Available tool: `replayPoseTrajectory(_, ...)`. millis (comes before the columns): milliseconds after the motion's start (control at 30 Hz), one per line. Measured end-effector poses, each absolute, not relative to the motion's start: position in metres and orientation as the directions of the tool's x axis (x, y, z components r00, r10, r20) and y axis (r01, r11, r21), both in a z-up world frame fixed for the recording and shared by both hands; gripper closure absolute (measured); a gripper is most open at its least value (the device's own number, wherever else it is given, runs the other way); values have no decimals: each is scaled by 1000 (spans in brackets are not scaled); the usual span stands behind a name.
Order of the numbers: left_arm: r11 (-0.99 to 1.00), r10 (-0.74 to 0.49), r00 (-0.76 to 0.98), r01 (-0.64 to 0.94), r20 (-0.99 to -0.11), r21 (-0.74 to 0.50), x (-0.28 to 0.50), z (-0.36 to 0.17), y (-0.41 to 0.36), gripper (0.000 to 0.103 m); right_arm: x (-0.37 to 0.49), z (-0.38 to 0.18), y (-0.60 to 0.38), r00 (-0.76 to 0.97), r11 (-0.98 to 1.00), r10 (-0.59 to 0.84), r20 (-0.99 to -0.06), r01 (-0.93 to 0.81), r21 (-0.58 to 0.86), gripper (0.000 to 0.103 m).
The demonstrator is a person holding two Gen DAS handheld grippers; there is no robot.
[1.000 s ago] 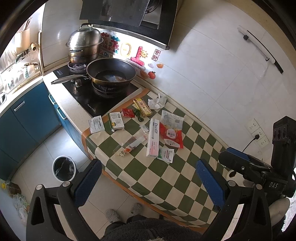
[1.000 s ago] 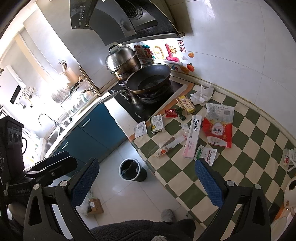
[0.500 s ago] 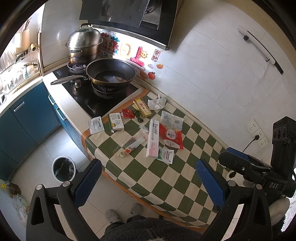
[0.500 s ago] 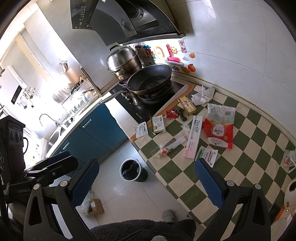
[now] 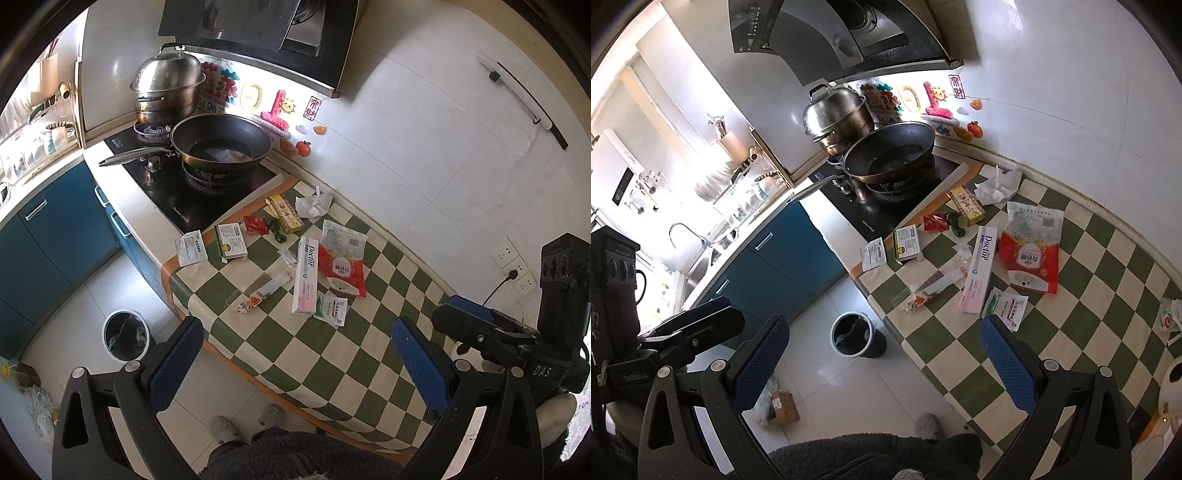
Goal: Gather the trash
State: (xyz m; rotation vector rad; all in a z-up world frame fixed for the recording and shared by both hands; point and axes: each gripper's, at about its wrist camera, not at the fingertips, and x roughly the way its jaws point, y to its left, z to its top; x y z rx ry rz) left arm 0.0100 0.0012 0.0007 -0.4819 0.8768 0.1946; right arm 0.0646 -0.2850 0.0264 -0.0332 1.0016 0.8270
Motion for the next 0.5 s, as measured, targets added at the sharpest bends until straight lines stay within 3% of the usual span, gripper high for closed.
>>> replayPoseTrajectory(167,877,-23,623,-363,-782,-315,15,-6,7,0,67,25,-287,273,709,598,-753,-618,339,0)
replayPoseTrajectory(400,853,342,467,-519,-816,60,57,-61,44,0,101,-14,-272,370,831,474,-799,-487,268,0)
replayPoseTrajectory(500,819,399,361,-554,-843,151,85,-108,76,0,130,-44,-261,423,894,369,-828,-407,190,0)
